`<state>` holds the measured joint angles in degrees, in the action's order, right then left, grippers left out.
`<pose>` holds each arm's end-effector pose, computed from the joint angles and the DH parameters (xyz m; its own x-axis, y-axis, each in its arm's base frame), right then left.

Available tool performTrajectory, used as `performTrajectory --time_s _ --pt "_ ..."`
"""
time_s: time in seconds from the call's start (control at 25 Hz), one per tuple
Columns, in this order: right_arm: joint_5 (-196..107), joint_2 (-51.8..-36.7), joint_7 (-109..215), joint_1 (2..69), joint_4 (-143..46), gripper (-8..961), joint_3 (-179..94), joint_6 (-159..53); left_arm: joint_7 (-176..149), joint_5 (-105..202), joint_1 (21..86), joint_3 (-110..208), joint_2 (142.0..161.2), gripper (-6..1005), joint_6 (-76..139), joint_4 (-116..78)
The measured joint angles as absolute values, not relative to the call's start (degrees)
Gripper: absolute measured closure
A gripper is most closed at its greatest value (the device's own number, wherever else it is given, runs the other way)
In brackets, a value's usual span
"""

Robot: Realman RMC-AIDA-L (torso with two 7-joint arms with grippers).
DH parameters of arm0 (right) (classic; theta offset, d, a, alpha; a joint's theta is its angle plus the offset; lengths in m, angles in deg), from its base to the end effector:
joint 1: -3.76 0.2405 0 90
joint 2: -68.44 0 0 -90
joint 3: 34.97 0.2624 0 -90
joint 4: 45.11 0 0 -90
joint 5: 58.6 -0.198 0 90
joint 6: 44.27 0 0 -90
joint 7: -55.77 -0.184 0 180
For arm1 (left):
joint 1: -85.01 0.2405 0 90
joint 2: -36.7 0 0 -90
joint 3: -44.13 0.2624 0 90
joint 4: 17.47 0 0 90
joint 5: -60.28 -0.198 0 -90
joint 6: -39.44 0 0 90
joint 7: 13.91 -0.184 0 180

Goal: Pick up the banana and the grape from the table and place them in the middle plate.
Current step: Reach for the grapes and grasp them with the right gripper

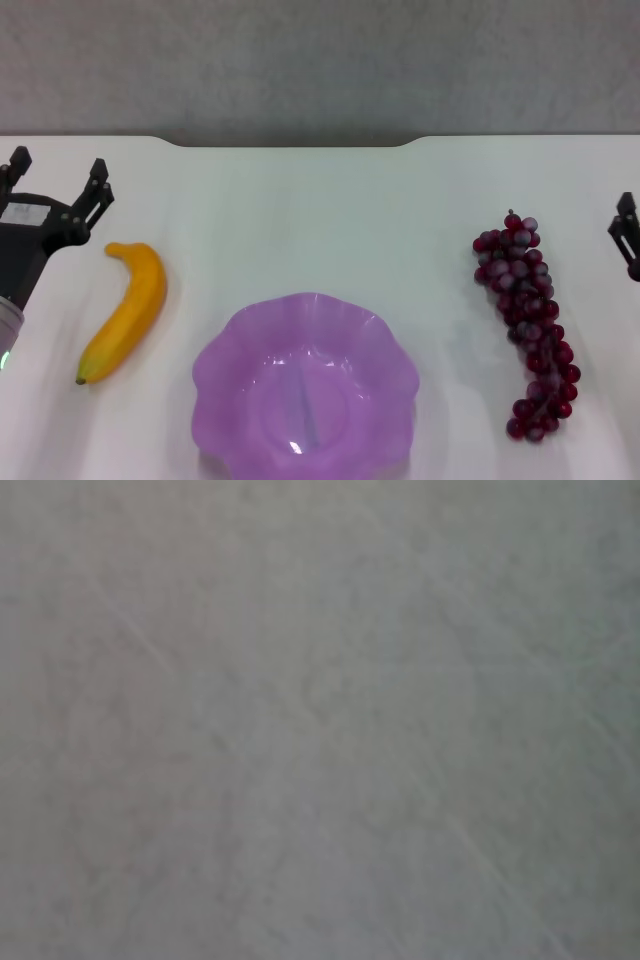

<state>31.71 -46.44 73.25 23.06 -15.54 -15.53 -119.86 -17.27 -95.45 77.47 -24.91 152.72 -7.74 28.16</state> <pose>0.3151 0.3311 -0.0087 0.7640 0.1003 -0.6374 -0.6431 0.0380 -0.7648 -0.2884 0.3568 0.0095 0.7638 -0.0895 0.6392 0.6254 -0.1418 -0.7673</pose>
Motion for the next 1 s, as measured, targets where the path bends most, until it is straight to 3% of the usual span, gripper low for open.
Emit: performTrajectory --time_s 0.6,0.8,1.0 --pt "30.34 -46.15 73.31 23.0 -15.0 74 -15.18 -116.8 -18.33 -95.71 79.04 -26.6 152.62 116 3.63 34.96" --pt "30.26 -45.05 73.12 23.85 -14.85 82 -14.03 -112.8 -22.83 -95.45 79.9 -27.47 152.81 116 8.2 38.43" --pt "30.54 -43.18 73.0 24.69 -12.75 252 -12.23 -106.26 -23.7 -95.45 80.15 -27.6 152.89 116 9.15 39.06"
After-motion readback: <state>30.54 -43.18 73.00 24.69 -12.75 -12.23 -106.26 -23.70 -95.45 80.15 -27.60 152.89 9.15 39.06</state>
